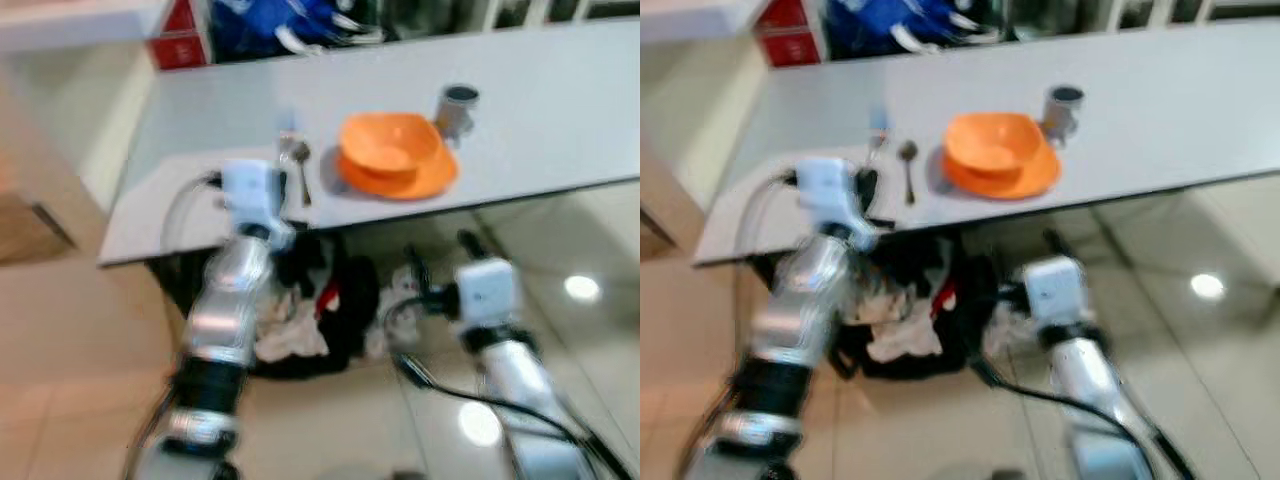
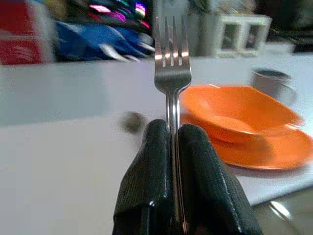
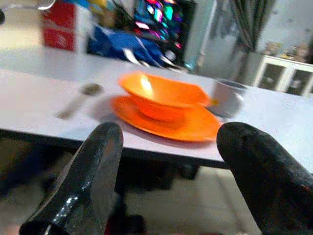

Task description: Setting the table

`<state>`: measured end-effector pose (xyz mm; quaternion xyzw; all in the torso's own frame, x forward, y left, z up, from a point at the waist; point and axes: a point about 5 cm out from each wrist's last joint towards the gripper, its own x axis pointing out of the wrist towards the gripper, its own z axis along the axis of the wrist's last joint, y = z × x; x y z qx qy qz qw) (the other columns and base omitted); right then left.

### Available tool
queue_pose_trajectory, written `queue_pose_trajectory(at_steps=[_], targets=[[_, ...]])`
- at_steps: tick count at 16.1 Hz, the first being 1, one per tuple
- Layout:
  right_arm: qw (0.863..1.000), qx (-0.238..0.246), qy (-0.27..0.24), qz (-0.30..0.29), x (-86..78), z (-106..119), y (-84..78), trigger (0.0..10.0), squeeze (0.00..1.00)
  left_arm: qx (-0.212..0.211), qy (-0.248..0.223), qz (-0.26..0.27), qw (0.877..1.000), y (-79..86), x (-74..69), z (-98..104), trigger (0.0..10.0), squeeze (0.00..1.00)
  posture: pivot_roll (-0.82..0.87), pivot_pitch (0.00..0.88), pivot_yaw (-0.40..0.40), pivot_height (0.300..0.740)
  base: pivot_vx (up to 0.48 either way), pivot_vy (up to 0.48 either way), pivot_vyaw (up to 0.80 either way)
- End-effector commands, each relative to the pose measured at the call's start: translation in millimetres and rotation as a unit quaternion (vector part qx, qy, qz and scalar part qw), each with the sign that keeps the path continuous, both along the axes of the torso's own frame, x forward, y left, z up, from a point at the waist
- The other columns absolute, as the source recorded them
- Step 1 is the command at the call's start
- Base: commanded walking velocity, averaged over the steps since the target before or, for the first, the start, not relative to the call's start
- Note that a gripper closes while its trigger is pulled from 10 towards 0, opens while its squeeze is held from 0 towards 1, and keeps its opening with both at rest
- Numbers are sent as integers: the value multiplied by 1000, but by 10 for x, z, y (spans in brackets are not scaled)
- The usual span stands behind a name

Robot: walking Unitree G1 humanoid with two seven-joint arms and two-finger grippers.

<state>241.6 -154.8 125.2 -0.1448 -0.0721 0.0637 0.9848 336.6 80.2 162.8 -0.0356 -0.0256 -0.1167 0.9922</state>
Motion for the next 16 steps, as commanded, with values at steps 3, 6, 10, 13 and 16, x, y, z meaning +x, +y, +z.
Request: queue_pose_trajectory(at_steps=[3,6,10,13,16], targets=[[999,12,-12,41,-6,116,118,10000,0,15,-14,11,1000,62,46,74,0,0,-109,31,80,740,480,0,0],[995,-10,13,95,-122,143,68,10000,0,8,-15,14,1000,34,56,87,0,0,-122,30,73,740,480,0,0],[987,-12,30,156,-217,263,82,10000,0,7,-10,38,999,36,112,143,0,0,-131,43,63,740,212,0,0],[983,-9,43,176,-255,307,71,10000,0,15,6,66,998,23,224,175,0,0,-139,49,58,740,0,0,0],[984,-12,46,172,-260,393,4,10000,0,5,53,65,996,-99,347,127,0,0,-168,56,48,740,0,0,0]])
